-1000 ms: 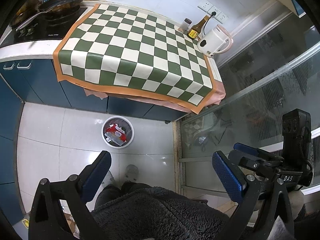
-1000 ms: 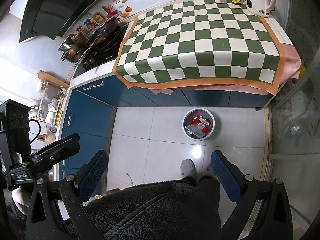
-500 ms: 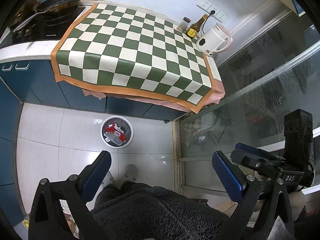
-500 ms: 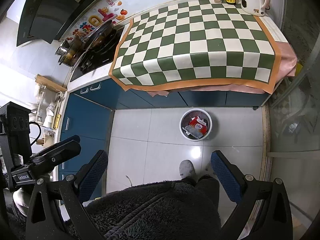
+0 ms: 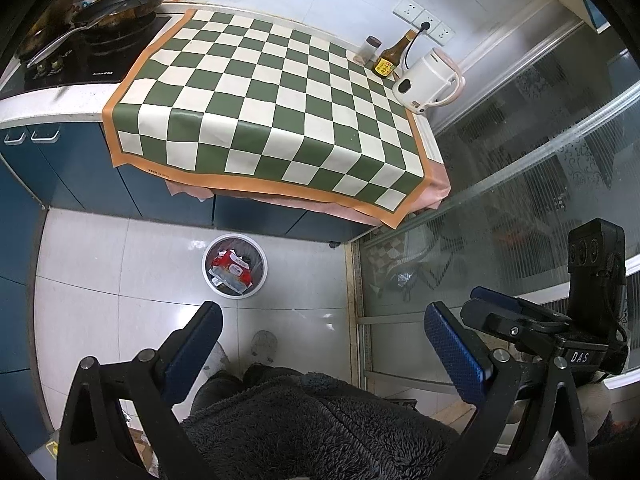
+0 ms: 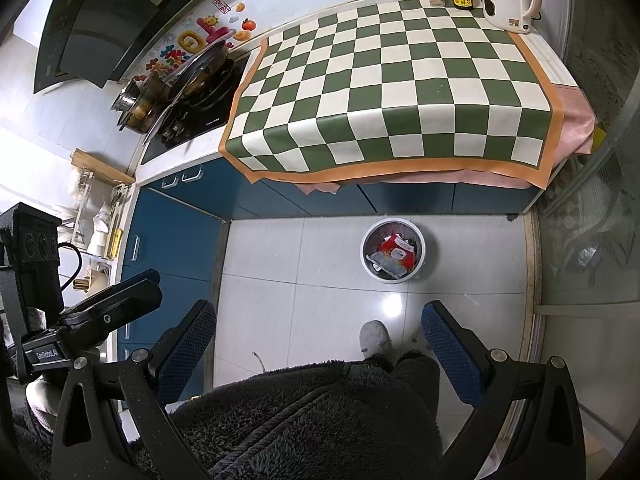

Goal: Collect trash

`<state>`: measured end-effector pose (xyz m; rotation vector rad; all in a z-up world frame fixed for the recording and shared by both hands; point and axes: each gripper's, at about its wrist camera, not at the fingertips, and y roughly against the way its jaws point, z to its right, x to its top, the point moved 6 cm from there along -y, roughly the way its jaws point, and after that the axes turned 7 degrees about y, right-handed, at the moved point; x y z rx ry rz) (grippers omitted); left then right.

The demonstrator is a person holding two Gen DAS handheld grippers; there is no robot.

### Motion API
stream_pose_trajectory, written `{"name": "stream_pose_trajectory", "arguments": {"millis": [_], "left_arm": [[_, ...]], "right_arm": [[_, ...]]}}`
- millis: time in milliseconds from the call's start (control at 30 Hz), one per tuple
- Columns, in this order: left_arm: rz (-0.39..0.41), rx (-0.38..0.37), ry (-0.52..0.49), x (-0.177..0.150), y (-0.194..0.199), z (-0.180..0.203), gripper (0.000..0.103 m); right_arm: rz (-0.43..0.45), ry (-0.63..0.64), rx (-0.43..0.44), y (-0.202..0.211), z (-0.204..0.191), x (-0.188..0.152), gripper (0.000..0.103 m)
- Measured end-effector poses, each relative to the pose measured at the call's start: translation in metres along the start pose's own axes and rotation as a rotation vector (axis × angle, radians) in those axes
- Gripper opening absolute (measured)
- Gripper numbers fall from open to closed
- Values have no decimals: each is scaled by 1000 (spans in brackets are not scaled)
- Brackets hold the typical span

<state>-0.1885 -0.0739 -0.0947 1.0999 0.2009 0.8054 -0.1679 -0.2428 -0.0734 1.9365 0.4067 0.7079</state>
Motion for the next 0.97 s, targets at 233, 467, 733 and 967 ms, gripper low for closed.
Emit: {"name": "stream_pose_trajectory", "arguments": {"millis": [233,467,733,967], "left_arm": [[2,1,-1,0,0,0,103],[2,2,0,0,1,0,103],[5,2,-1,0,1,1,103],[12,1,3,2,2,5,103]], "right_arm": [[0,2,1,0,1,0,103],[-1,1,3,1,2,0,103],[0,3,2,1,2,0,103],[0,5,0,1,-2,2,103]]}}
